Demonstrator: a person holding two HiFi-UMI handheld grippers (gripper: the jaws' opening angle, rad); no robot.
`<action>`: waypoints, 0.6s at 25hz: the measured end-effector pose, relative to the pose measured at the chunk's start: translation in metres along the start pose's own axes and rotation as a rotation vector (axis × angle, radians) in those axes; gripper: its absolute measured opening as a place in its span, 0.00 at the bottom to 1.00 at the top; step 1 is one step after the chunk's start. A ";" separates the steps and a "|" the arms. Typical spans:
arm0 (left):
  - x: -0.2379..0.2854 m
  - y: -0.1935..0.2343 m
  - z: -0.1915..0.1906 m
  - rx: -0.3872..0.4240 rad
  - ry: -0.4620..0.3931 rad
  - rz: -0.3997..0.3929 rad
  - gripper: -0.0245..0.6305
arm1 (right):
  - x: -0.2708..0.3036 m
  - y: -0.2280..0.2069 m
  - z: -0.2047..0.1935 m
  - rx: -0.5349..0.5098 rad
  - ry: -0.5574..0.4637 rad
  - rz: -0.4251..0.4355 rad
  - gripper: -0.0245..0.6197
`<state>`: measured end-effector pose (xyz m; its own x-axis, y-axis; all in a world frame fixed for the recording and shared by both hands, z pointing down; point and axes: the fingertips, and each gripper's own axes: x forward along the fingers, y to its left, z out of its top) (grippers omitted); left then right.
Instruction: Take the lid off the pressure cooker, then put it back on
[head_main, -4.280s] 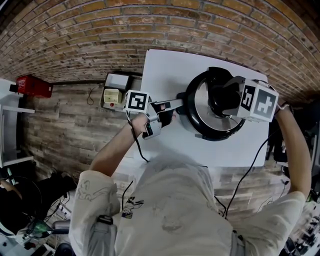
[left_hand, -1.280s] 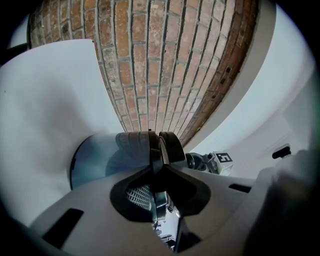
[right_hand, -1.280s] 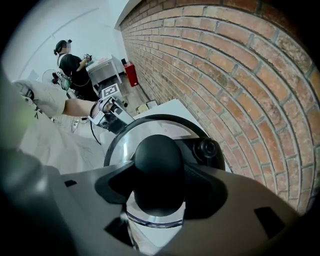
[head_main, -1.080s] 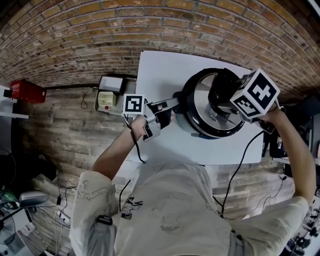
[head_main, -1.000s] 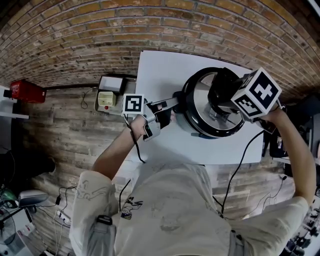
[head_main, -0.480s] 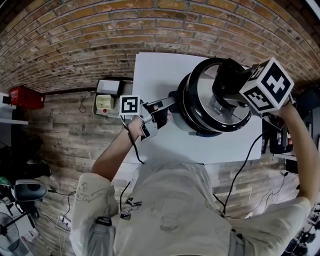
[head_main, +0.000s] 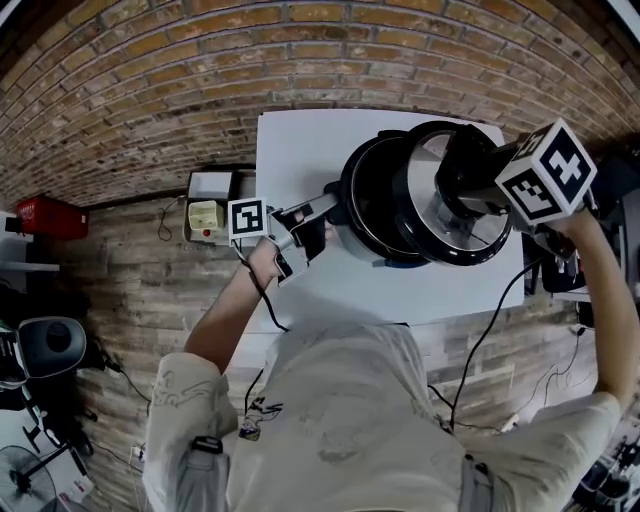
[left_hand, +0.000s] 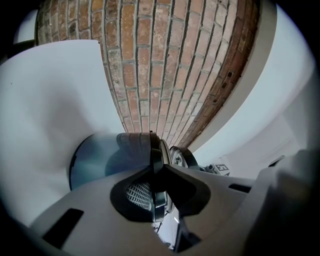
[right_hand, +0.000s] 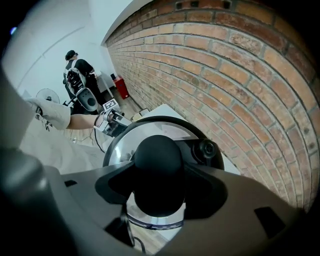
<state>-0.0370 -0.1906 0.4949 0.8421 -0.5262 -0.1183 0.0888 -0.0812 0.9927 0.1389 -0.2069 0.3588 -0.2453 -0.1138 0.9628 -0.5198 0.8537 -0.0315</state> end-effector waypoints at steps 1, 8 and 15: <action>0.000 0.000 0.000 0.000 0.000 0.000 0.14 | -0.002 -0.003 -0.008 0.022 -0.004 -0.004 0.49; -0.003 -0.004 0.002 -0.009 -0.005 -0.002 0.14 | -0.024 -0.022 -0.072 0.196 -0.047 -0.034 0.49; -0.004 -0.001 0.001 -0.010 0.008 0.007 0.14 | -0.043 -0.024 -0.145 0.372 -0.066 -0.074 0.49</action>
<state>-0.0406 -0.1894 0.4948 0.8471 -0.5198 -0.1108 0.0878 -0.0687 0.9938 0.2806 -0.1488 0.3573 -0.2422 -0.2110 0.9470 -0.7967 0.6003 -0.0700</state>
